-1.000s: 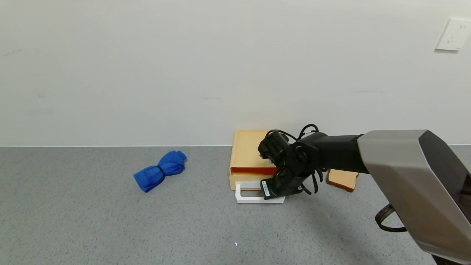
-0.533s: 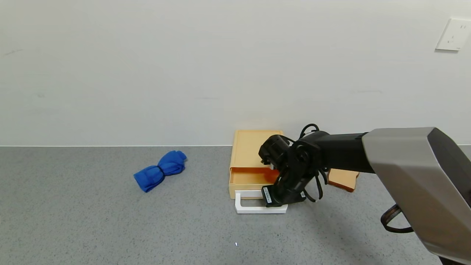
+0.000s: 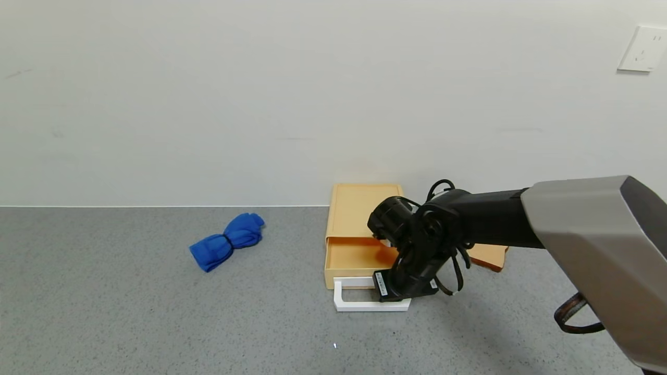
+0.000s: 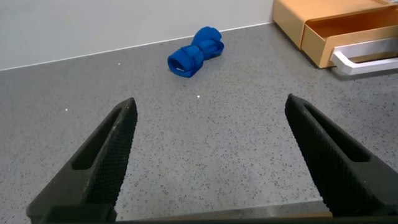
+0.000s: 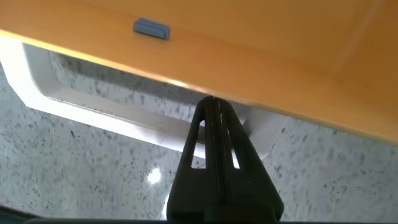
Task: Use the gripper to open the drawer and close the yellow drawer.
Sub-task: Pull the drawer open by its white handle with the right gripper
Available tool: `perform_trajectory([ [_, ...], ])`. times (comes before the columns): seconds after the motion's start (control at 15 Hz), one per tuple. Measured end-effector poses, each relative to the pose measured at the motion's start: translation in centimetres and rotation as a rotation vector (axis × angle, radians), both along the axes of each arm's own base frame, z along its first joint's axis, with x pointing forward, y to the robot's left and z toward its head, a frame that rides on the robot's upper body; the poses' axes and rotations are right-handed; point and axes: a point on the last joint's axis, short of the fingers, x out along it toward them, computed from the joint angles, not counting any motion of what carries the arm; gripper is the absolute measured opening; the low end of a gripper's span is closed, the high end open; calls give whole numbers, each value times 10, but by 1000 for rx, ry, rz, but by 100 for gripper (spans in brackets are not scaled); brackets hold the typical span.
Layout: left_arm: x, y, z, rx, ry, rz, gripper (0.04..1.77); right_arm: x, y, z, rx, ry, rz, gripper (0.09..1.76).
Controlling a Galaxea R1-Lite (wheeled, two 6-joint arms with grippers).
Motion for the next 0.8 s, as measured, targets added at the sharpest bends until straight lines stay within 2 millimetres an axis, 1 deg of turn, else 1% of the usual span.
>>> perform_trajectory([
  [0.4,0,0,0,0,0,0,172,-22,-2,0,-19,65,-14,12],
  [0.8,0,0,0,0,1,0,172,-38,-1,1,-27,77,-5,12],
])
